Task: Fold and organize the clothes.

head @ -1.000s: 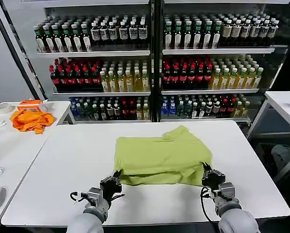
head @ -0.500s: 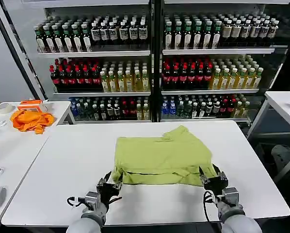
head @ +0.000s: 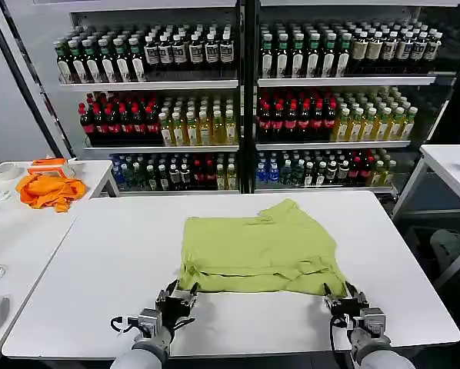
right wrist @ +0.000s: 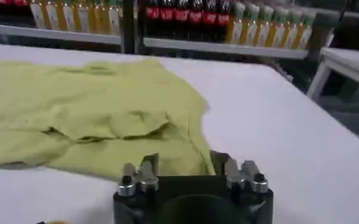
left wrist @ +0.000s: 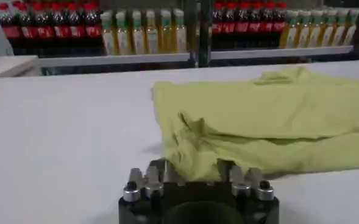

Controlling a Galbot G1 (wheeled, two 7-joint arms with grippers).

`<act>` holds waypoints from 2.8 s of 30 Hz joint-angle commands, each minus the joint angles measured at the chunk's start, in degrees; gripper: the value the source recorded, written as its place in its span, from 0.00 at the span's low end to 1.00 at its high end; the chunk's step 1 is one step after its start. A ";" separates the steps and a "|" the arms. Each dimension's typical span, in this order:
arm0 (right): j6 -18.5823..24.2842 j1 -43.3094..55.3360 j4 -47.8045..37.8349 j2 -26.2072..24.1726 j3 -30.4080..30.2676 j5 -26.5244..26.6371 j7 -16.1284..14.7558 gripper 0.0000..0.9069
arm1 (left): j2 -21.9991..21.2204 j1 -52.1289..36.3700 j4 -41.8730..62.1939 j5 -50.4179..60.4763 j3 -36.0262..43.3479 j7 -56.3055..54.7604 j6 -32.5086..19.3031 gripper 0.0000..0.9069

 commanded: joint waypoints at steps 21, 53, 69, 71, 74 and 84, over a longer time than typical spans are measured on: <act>-0.74 -19.97 17.01 -0.86 3.73 -2.07 -0.06 0.00 | 0.92 22.54 -18.25 1.43 -4.62 0.62 -0.70 0.02; -3.24 49.29 -30.56 -3.60 -22.57 15.88 7.91 1.00 | 10.36 -31.61 15.04 -17.71 6.34 -1.99 8.52 1.00; -3.28 57.35 -44.64 2.01 -29.79 19.37 4.76 0.01 | 8.16 -35.47 23.05 -21.85 10.51 -2.66 9.32 1.00; -3.31 56.70 -44.48 2.01 -30.01 19.51 4.65 0.00 | 8.45 -34.97 22.55 -22.69 10.58 -2.50 9.37 1.00; -3.37 55.92 -44.61 1.89 -30.04 20.07 4.84 0.00 | 8.92 -34.23 21.95 -23.02 10.98 -1.47 9.43 0.59; -3.39 54.61 -43.89 1.50 -30.07 21.15 4.62 0.00 | 8.84 -32.54 22.17 -22.89 11.33 0.73 9.40 0.01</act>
